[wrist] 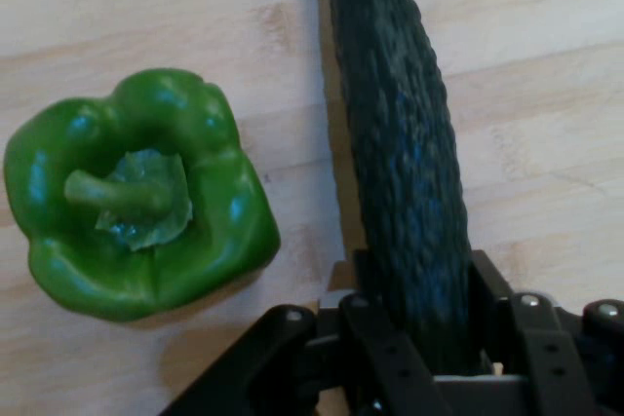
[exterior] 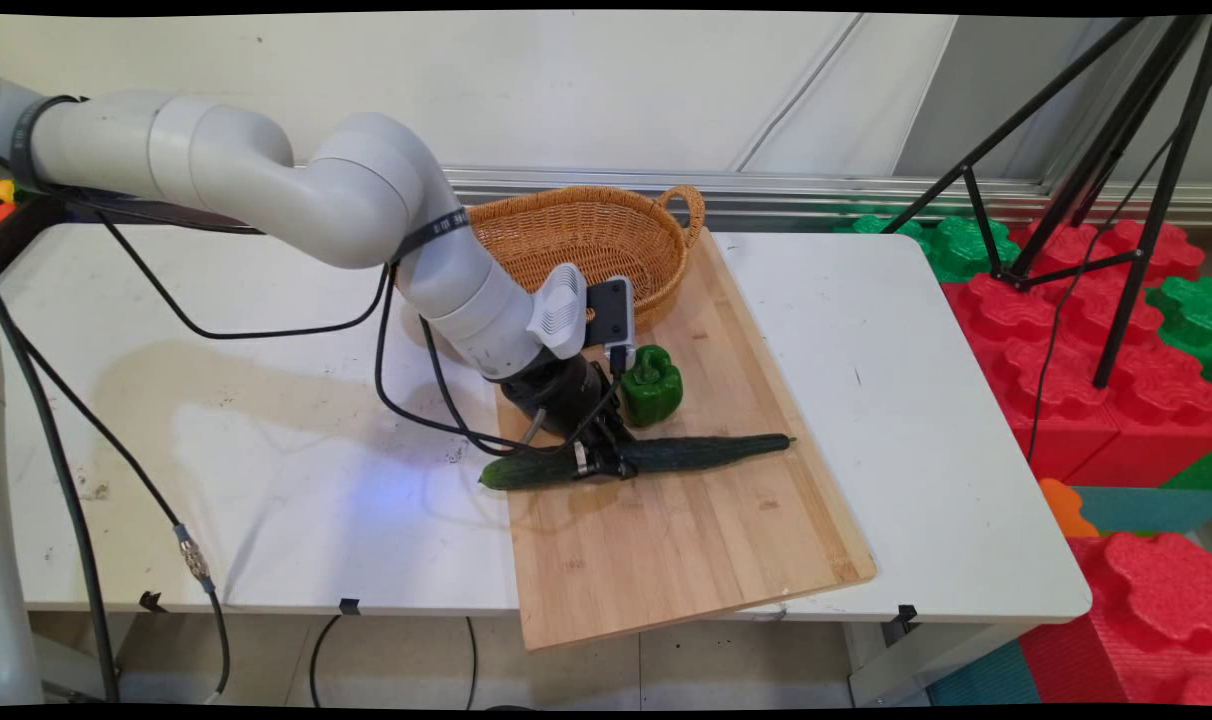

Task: Place the picked object in the vegetable basket

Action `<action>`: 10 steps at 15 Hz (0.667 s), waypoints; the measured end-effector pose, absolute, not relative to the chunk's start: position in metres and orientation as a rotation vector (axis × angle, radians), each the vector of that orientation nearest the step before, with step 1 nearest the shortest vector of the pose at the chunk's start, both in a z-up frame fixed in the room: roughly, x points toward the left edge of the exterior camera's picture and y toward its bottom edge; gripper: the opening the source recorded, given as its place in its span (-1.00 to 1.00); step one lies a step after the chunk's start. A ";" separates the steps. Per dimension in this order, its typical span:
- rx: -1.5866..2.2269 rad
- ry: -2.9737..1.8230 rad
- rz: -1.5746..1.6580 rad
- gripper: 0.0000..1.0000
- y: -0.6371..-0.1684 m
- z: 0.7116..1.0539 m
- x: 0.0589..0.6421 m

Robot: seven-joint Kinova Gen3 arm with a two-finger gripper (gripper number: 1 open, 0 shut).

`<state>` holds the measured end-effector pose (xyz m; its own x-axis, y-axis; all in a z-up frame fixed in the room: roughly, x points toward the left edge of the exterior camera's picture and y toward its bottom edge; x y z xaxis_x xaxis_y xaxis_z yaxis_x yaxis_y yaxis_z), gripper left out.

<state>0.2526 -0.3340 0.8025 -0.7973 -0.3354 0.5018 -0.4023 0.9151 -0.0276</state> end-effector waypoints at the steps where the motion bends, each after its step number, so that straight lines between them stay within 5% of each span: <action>1: 0.532 -2.566 0.184 -1.00 -0.332 0.805 0.254; 10: 0.561 -2.482 0.222 -1.00 -0.314 0.850 0.275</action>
<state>0.2749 -0.3143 0.8498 -0.7441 -0.3430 0.5732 -0.4394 0.8977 -0.0332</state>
